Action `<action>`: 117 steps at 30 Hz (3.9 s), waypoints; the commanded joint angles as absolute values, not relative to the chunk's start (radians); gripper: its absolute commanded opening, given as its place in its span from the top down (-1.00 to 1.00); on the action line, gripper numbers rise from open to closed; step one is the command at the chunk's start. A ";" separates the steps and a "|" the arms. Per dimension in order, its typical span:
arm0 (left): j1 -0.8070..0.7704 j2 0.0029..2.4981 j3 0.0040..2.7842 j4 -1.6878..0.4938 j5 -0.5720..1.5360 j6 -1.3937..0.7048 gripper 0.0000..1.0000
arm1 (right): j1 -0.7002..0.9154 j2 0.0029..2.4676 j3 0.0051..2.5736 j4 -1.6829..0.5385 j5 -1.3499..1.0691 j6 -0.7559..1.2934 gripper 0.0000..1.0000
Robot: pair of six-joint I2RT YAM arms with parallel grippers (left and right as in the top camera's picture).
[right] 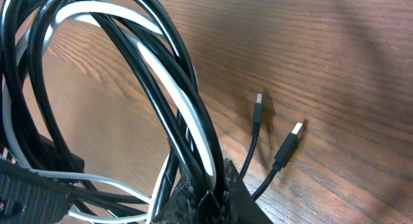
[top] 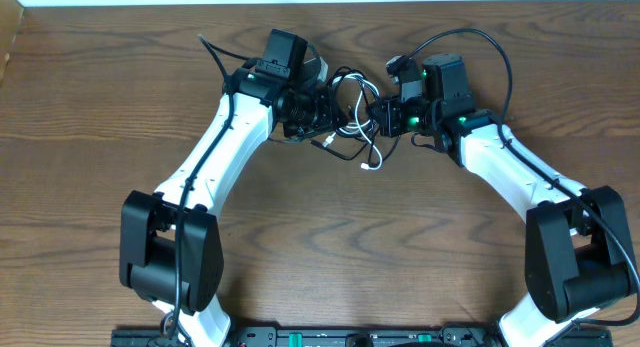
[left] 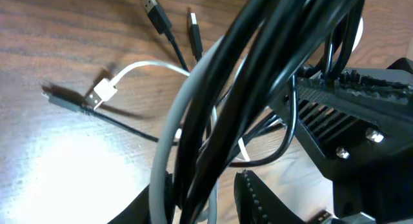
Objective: Untangle cables
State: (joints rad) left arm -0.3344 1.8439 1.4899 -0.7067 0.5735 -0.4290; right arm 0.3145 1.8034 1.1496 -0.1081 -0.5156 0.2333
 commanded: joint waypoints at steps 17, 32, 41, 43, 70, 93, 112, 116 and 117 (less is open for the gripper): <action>-0.334 1.810 1.488 -0.738 0.391 -0.553 0.39 | 0.316 1.785 1.158 -0.108 -0.530 0.223 0.98; -0.434 1.810 1.488 -0.723 0.214 -0.559 0.32 | 0.316 1.785 1.158 -0.110 -0.530 0.223 0.98; -0.447 1.810 1.488 -0.712 0.091 -0.559 0.31 | 0.316 1.785 1.158 -0.110 -0.530 0.223 0.98; -0.447 1.810 1.488 -0.706 0.070 -0.559 0.31 | 0.316 1.785 1.158 -0.110 -0.530 0.223 0.98; -0.459 1.810 1.487 -0.652 0.159 -0.562 0.85 | 0.316 1.785 1.158 -0.123 -0.530 0.204 0.98; -0.259 1.756 1.488 -0.465 0.860 -0.559 0.85 | 0.316 1.785 1.158 -0.125 -0.517 0.178 0.98; -0.127 1.682 1.488 -0.465 1.166 -0.554 0.85 | 0.315 1.786 1.157 -0.205 -0.180 0.114 0.98; -0.128 1.629 1.488 -0.481 1.093 -0.535 0.85 | 0.313 1.786 1.157 -0.214 -0.161 0.115 0.98; -0.130 1.618 1.488 -0.500 1.044 -0.527 0.85 | 0.313 1.786 1.157 -0.214 -0.166 0.115 0.98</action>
State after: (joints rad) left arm -0.1284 1.6703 1.4860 -0.4755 1.1164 -0.5594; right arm 0.3122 1.7988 1.1507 -0.2131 -0.2150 0.1326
